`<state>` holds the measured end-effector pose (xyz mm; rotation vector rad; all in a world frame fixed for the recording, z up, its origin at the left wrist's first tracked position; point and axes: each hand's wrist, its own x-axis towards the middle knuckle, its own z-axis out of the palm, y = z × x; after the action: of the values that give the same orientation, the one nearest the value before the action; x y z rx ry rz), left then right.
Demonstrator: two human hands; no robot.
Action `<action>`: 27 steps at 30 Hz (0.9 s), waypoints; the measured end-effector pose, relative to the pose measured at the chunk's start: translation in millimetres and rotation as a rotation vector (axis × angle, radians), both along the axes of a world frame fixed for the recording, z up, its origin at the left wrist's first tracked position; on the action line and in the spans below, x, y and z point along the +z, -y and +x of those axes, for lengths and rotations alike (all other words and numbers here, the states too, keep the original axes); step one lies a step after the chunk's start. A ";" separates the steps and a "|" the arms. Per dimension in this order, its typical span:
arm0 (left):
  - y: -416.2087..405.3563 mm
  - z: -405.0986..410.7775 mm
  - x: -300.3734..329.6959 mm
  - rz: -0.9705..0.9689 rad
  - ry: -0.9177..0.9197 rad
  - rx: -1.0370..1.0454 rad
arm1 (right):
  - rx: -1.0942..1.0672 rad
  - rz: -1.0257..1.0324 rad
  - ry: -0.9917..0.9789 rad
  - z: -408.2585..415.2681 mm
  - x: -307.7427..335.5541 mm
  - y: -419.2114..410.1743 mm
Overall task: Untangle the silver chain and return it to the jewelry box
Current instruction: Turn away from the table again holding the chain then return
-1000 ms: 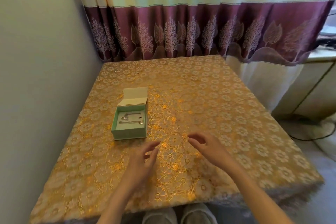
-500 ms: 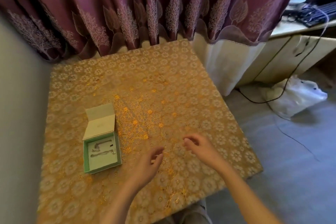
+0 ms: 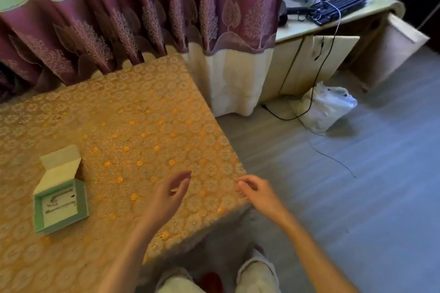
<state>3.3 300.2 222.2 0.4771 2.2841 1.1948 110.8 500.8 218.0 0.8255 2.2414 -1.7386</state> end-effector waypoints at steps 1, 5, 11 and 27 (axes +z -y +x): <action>-24.6 6.2 4.6 0.033 -0.016 0.014 | -0.009 -0.009 -0.019 7.5 6.0 -20.5; -120.4 24.9 29.6 0.126 -0.082 -0.056 | -0.098 0.029 -0.108 35.8 44.0 -92.2; -218.1 28.5 56.6 0.187 -0.105 -0.118 | -0.117 0.070 -0.118 50.6 73.6 -172.5; -352.8 -86.9 0.9 0.103 -0.030 0.104 | 0.077 0.072 -0.091 -111.6 45.6 -357.4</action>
<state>-83.6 653.1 223.1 0.4208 2.3051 1.3701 -0.9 858.2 263.7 0.6775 2.3735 -1.7027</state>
